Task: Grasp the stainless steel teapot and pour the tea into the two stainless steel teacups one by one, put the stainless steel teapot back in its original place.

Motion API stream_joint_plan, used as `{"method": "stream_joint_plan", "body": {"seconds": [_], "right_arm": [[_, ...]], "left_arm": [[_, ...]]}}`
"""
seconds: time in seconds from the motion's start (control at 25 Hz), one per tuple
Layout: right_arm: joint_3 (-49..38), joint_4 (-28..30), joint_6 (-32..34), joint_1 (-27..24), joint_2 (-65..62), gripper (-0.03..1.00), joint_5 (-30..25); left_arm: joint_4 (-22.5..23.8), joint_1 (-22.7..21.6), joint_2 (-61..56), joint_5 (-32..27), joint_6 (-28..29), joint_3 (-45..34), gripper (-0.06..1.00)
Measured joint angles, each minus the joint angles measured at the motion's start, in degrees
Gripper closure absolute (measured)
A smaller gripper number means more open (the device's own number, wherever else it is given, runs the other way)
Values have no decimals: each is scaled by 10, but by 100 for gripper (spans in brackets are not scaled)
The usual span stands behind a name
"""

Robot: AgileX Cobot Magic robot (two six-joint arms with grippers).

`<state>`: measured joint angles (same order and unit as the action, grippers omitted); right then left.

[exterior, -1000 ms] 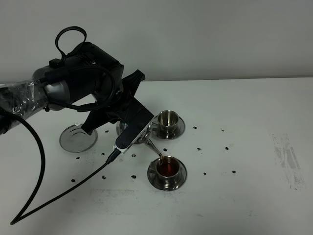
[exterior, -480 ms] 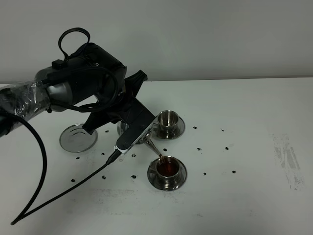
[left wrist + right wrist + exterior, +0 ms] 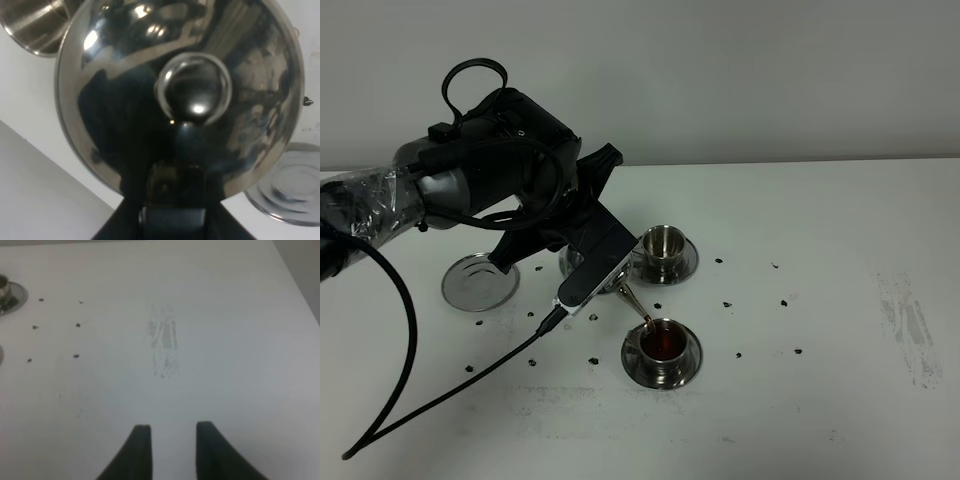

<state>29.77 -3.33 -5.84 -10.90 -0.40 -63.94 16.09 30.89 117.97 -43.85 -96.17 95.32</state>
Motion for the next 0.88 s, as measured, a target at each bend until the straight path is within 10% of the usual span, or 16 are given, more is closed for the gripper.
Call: {"method": "stream_joint_plan", "body": {"seconds": [0.88], "right_arm": [[0, 0, 0, 0, 0, 76, 0]], "left_arm": [[-22, -2, 0, -2, 35, 0, 72]]}}
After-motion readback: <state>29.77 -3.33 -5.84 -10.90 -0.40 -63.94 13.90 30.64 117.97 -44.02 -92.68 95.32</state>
